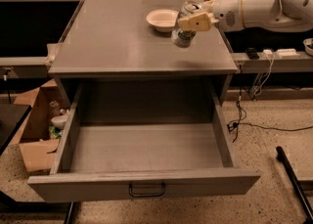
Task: Pick 7up can from top drawer and place on counter
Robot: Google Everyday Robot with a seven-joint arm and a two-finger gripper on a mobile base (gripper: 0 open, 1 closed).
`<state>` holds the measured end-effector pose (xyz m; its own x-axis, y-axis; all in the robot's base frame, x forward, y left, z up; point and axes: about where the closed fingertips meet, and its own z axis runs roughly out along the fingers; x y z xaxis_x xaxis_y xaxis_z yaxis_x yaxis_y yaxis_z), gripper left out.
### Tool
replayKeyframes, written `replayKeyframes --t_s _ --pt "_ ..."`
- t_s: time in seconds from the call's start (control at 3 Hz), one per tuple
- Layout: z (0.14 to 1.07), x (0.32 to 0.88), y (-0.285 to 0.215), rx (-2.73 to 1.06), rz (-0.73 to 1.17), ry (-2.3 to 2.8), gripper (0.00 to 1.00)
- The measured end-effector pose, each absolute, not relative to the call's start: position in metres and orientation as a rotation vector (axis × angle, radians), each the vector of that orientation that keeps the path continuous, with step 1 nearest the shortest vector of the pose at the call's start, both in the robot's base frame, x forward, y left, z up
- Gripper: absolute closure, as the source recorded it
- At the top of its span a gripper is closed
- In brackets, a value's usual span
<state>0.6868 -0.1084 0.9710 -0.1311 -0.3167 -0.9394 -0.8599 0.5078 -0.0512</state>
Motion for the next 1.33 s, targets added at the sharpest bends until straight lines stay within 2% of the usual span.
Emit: replayKeyframes --t_s 0.67,1.33 --pt "0.953 0.739 -0.109 -0.97 0.638 1.861 1.0" --pt "0.927 0.761 -0.119 -0.971 0.556 1.981 1.0"
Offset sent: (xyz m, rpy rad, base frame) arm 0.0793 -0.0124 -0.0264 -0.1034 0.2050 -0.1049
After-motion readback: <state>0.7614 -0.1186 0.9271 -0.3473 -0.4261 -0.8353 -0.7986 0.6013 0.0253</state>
